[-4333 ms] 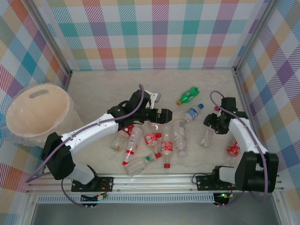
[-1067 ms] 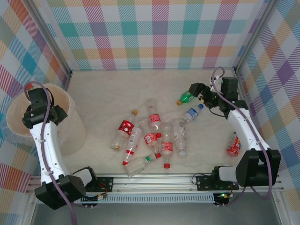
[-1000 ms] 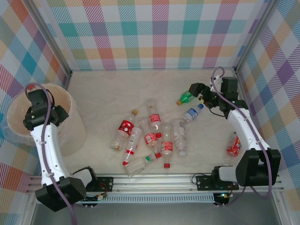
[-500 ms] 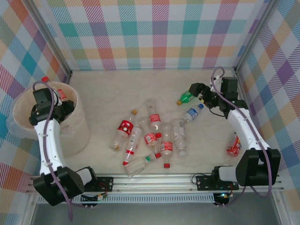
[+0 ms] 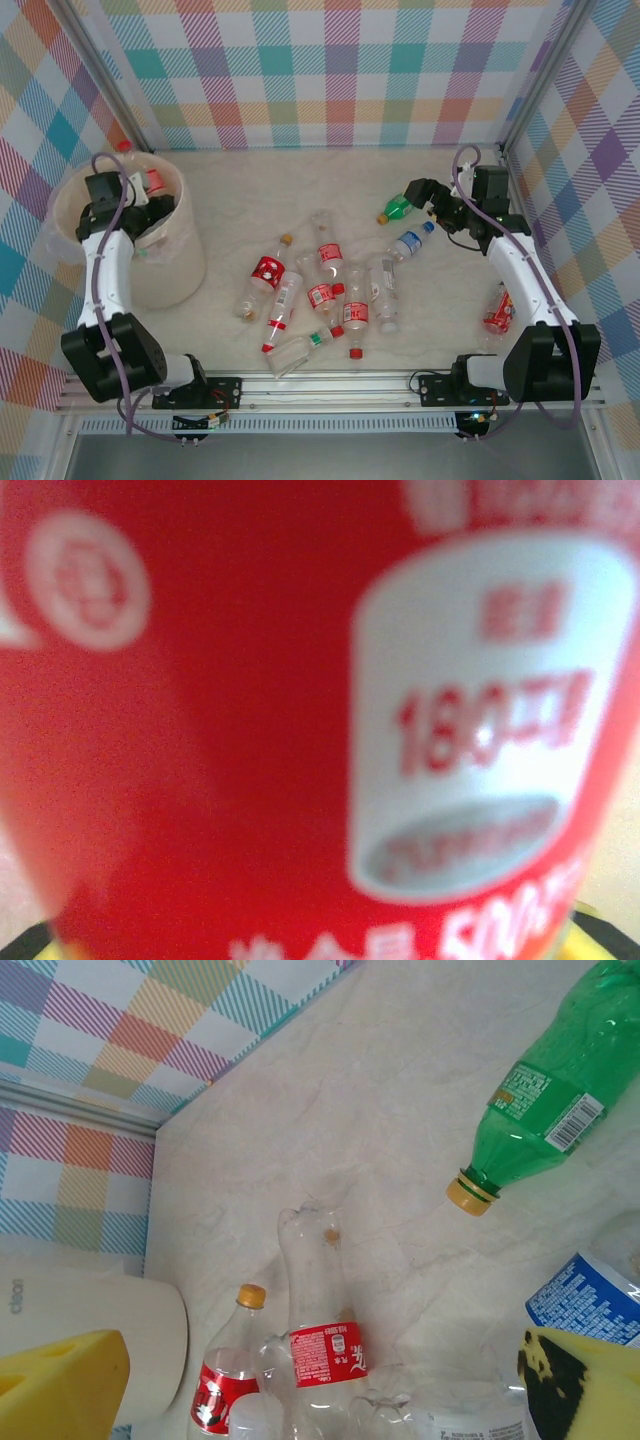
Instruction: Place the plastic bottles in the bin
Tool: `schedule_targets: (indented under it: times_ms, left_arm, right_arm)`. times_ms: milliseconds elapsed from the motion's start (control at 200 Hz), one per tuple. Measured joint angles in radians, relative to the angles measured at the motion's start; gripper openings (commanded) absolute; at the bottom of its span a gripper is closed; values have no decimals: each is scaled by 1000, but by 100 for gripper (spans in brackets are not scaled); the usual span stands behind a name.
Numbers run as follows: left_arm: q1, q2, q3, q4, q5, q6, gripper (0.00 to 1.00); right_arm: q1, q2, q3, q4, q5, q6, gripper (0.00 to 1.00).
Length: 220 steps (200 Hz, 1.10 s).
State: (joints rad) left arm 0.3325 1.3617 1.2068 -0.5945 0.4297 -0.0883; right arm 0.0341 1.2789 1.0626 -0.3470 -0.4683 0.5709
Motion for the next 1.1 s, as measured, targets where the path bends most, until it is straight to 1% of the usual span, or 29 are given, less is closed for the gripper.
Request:
schedule_targets:
  times_ms: [110,190,435,570,755,975,1100]
  left_arm:
    - [-82,73,31,76,52,-16,9]
    - [-122,123,66,109,95,-33,9]
    - [-167,260,224,103,154,-72,9]
    - [-225,360,329,102,161,-84,9]
    - [-337,505,489,106,151,-92,9]
    - [-474,610,627,93,138,-110,9]
    - [-552,672,722,48,114,-103,9]
  right_arm:
    - [2,-14,0,-6,14,0,99]
    - [5,-16,0,-13,24,-3,100]
    - [7,-13,0,-20,38,-3,100]
    - [23,0,8,-20,40,-3,100]
    - [34,0,17,-28,56,-4,100]
    - [35,-27,21,-68,106,-8,100]
    - [35,-57,21,-86,129,-11,100]
